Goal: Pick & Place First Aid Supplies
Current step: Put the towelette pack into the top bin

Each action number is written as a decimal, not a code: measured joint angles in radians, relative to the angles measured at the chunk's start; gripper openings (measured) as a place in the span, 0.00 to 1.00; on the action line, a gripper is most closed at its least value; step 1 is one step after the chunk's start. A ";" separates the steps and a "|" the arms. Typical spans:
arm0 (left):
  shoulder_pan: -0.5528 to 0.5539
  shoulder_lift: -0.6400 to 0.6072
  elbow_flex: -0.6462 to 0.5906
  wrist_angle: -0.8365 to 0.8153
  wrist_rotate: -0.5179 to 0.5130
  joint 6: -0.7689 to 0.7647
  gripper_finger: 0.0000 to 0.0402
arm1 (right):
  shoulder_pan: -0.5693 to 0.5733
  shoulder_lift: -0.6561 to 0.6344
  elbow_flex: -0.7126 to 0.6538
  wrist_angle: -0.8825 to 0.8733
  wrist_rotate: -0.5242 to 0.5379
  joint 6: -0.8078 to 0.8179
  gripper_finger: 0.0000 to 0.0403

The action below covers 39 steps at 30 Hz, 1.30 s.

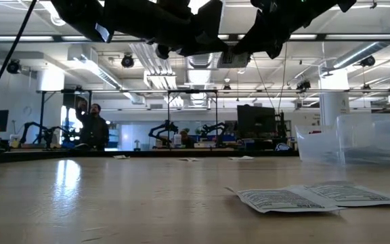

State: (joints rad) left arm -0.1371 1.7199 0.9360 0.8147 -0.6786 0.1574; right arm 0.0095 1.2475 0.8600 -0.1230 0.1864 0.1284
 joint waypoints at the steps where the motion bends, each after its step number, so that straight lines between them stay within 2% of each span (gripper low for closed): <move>1: 0.000 0.000 0.000 -0.003 -0.001 0.002 0.02 | -0.001 -0.004 0.000 -0.011 0.000 0.000 0.02; 5: 0.001 0.000 0.000 -0.017 -0.013 0.015 0.08 | -0.003 -0.035 0.000 -0.088 0.063 0.000 0.02; 10: 0.001 0.000 0.000 -0.052 -0.019 0.022 0.19 | -0.004 -0.105 0.000 -0.257 0.155 0.020 0.02; 17: 0.021 -0.001 0.000 -0.131 -0.149 0.020 0.37 | -0.004 -0.233 0.000 -0.516 0.203 0.114 0.02; 20: 0.045 -0.001 0.000 -0.163 -0.160 0.003 0.42 | -0.005 -0.270 0.000 -0.621 0.216 0.175 0.02; 24: 0.101 -0.002 0.000 -0.249 -0.153 -0.027 0.44 | -0.011 -0.286 0.000 -0.757 0.217 0.243 0.02; 26: 0.140 -0.002 0.000 -0.327 -0.124 -0.090 0.44 | -0.012 -0.283 0.000 -0.802 0.217 0.261 0.02; 32: 0.257 -0.002 -0.001 -0.514 0.094 -0.275 0.43 | -0.012 -0.276 -0.006 -0.865 0.217 0.266 0.03; 39: 0.328 -0.002 -0.001 -0.563 0.175 -0.297 0.43 | -0.012 -0.268 -0.010 -0.958 0.217 0.338 0.16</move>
State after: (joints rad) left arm 0.1910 1.7180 0.9348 0.2513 -0.5031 -0.1394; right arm -0.0029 0.9793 0.8502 -1.0812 0.4037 0.4668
